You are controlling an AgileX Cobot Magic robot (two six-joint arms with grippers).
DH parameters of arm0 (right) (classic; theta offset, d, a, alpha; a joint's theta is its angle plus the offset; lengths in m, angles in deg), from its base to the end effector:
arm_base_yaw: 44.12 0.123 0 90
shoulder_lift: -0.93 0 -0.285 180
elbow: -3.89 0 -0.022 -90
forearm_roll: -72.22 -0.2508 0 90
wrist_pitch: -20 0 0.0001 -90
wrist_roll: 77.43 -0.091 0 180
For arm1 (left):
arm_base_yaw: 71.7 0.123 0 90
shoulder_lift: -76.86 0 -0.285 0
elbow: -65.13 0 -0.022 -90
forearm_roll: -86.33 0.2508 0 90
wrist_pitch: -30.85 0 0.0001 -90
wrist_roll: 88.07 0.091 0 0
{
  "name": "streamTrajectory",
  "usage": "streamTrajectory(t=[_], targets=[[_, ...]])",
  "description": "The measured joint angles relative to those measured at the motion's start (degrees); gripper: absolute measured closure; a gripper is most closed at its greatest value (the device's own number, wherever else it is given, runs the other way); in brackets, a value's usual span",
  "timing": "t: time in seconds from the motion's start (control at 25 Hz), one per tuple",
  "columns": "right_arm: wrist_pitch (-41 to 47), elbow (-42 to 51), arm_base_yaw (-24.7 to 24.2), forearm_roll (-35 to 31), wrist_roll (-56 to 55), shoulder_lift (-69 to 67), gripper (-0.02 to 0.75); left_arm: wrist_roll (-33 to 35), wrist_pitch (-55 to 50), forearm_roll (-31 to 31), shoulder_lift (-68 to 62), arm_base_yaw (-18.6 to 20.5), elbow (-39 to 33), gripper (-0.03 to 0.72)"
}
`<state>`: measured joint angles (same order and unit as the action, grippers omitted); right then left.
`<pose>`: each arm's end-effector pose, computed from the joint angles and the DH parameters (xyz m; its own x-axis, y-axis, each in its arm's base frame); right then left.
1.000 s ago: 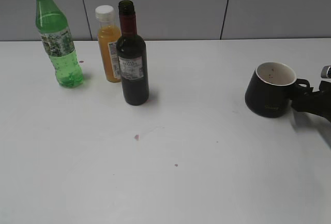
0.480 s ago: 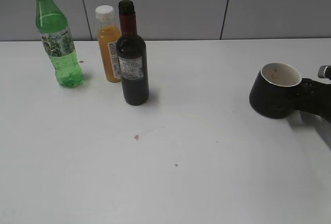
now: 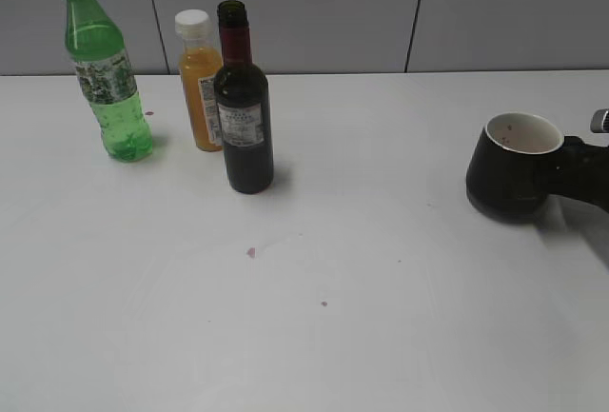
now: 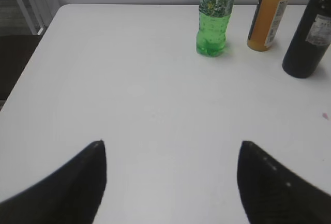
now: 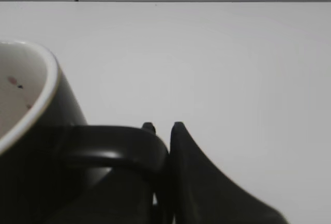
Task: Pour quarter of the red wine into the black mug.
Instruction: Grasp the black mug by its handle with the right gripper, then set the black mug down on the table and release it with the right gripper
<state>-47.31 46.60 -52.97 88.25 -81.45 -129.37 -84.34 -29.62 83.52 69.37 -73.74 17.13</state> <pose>0.3208 -0.0265 0.0690 -0.2770 0.0038 -0.9609 -0.1038 0.9940 0.0338 -0.0068 -0.0036 0.2805 -0.4336 0.0563 -0.8993 0.0917 0.9956 0.0181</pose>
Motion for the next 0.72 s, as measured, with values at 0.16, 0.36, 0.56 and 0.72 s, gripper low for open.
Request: streamTrajectory(t=[0.16, 0.36, 0.56, 0.72], targets=[[0.50, 0.00, 0.00, 2.61, 0.00, 2.71, 0.689, 0.00, 0.00, 0.00, 0.00, 0.00, 0.00, 0.099], [0.50, 0.04, 0.00, 10.91, -0.27, 5.53, 0.689, 0.00, 0.00, 0.00, 0.00, 0.00, 0.00, 0.099], [0.55, 0.01, 0.35, 21.58, -3.38, 7.16, 0.690, 0.00, 0.00, 0.00, 0.00, 0.00, 0.00, 0.099], [0.88, -2.19, 4.03, 28.29, -7.42, 7.42, 0.690, 0.00, 0.00, 0.00, 0.00, 0.00, 0.00, 0.099]])
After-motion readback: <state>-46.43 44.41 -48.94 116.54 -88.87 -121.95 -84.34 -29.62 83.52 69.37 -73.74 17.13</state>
